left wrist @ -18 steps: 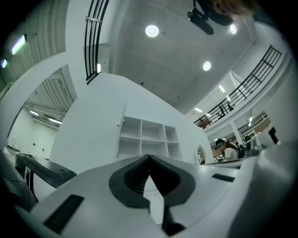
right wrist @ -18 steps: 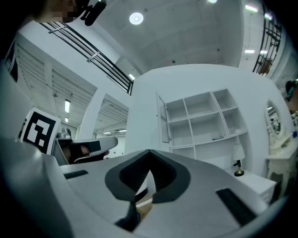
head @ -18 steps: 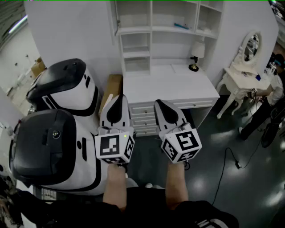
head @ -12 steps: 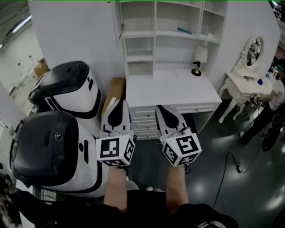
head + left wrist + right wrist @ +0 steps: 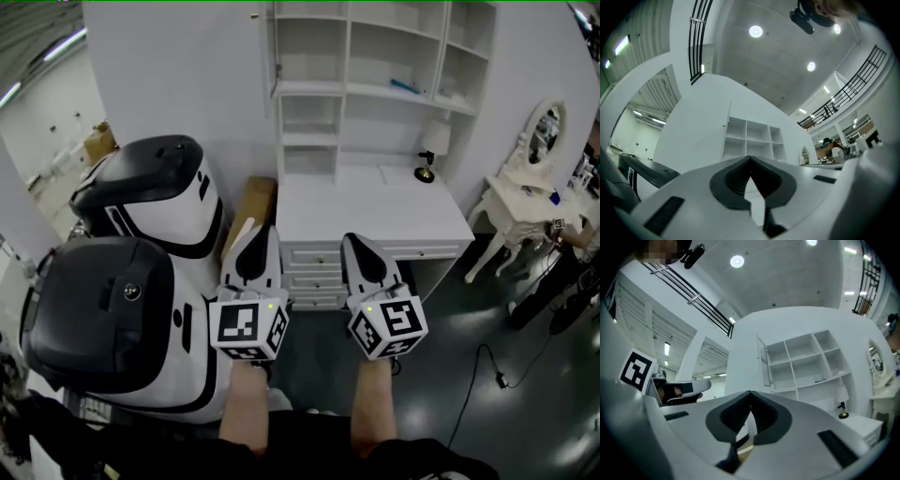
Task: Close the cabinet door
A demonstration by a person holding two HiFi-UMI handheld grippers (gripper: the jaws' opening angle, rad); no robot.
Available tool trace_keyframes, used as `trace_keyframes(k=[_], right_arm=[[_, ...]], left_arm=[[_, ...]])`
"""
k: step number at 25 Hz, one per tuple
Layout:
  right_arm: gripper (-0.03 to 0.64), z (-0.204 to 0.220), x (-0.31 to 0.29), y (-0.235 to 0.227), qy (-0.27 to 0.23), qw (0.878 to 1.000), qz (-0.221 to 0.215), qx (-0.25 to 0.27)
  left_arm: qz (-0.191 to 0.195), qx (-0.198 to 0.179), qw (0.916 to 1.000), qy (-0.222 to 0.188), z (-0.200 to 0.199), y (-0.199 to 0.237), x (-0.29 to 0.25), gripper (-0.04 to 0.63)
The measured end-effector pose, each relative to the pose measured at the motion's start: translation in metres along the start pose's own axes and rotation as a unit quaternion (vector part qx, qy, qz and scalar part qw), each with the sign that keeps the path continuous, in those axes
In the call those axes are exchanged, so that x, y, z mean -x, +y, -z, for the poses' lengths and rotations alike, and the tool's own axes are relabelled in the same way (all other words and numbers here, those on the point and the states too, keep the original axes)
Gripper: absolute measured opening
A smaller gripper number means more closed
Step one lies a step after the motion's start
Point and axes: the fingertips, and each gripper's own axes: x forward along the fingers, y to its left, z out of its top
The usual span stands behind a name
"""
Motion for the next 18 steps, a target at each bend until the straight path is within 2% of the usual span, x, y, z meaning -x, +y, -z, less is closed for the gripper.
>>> trace_keyframes(k=[6,11,14,18], right_arm=[[0.018,0.002,-0.023,0.014,-0.013,0.999,-0.028,-0.017],[0.02,0.005,-0.044,0.018,-0.013,0.999,-0.033,-0.002],[0.018,0.003,-0.053,0.016,-0.028,0.999,-0.037,0.002],[0.018,0.008,-0.073,0.01,-0.029,0.999,-0.031,0.011]], left_arm=[[-0.02,0.002,0.9998,0.002,-0.003,0.021,-0.003,0.012],[-0.034,0.031,0.9989,-0.004,0.001,0.043,-0.013,0.012],[-0.052,0.031,0.9981,-0.009,0.006,0.054,-0.024,0.012],[-0.037,0.04,0.9985,-0.01,0.014,0.061,-0.044,0.012]])
